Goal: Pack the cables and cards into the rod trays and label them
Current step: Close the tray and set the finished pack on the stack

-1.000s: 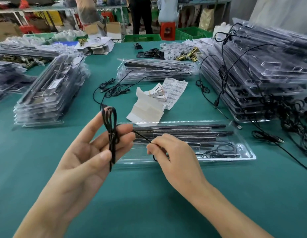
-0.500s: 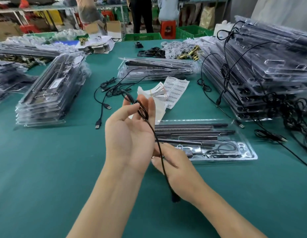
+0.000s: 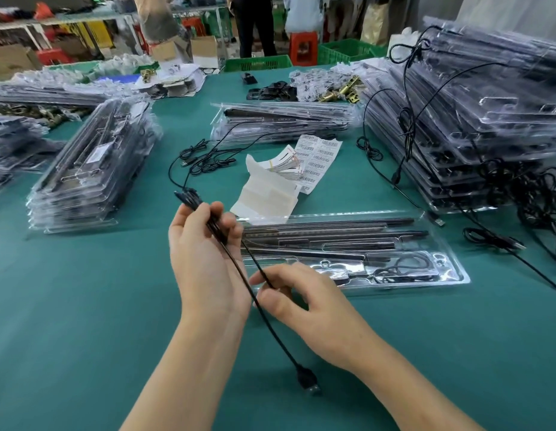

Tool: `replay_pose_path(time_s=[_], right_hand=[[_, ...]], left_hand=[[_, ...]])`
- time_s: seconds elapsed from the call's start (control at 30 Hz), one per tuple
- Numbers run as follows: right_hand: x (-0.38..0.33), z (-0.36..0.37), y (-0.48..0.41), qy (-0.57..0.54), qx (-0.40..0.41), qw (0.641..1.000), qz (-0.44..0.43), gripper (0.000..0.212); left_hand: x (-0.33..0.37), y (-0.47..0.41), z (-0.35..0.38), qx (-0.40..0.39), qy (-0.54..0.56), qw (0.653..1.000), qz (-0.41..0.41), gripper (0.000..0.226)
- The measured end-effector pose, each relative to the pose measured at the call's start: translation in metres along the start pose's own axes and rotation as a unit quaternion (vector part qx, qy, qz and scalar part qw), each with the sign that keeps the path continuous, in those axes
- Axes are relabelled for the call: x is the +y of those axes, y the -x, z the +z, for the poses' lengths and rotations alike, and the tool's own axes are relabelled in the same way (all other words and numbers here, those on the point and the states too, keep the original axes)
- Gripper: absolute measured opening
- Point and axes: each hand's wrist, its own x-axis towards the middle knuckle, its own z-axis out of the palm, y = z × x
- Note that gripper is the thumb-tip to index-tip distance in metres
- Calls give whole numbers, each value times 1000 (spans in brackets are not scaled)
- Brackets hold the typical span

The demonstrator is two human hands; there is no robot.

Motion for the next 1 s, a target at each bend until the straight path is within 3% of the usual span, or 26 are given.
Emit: replay_pose_path(time_s=[0.17, 0.3, 0.4, 0.47, 0.53, 0.57, 0.6, 0.63, 0.73, 0.83, 0.93, 1.0], right_hand=[[2, 2, 0, 61, -4, 998, -20, 30], [7, 1, -3, 72, 12, 997, -3, 20], [7, 0, -3, 61, 11, 998, -5, 21], [6, 0, -3, 70, 9, 997, -13, 20], [3, 0, -2, 99, 6, 995, -27, 20], [1, 1, -2, 117, 5, 992, -37, 19], [-1, 1, -2, 134, 5, 990, -48, 19], [-2, 2, -2, 146, 7, 988, -57, 19], [-6, 1, -3, 163, 20, 984, -74, 19], [-5, -1, -3, 154, 38, 985, -75, 18], [-3, -1, -4, 126, 37, 989, -66, 16], [-3, 2, -4, 119, 45, 990, -65, 16]], left_hand=[[-6, -4, -5, 46, -54, 995, 64, 13], [-2, -12, -16, 17, -150, 986, 76, 6], [19, -26, -32, -39, -328, 937, 110, 5], [42, -37, -48, -87, -508, 844, 151, 10], [63, -45, -60, -120, -694, 663, 255, 25], [71, -46, -61, -163, -737, 570, 323, 28], [76, -44, -60, -231, -748, 502, 367, 32], [79, -41, -59, -313, -738, 468, 372, 36], [76, -32, -61, -477, -708, 447, 268, 48], [72, -32, -69, -488, -730, 432, 205, 49], [68, -31, -74, -471, -728, 462, 186, 39], [64, -27, -77, -440, -734, 470, 216, 38]])
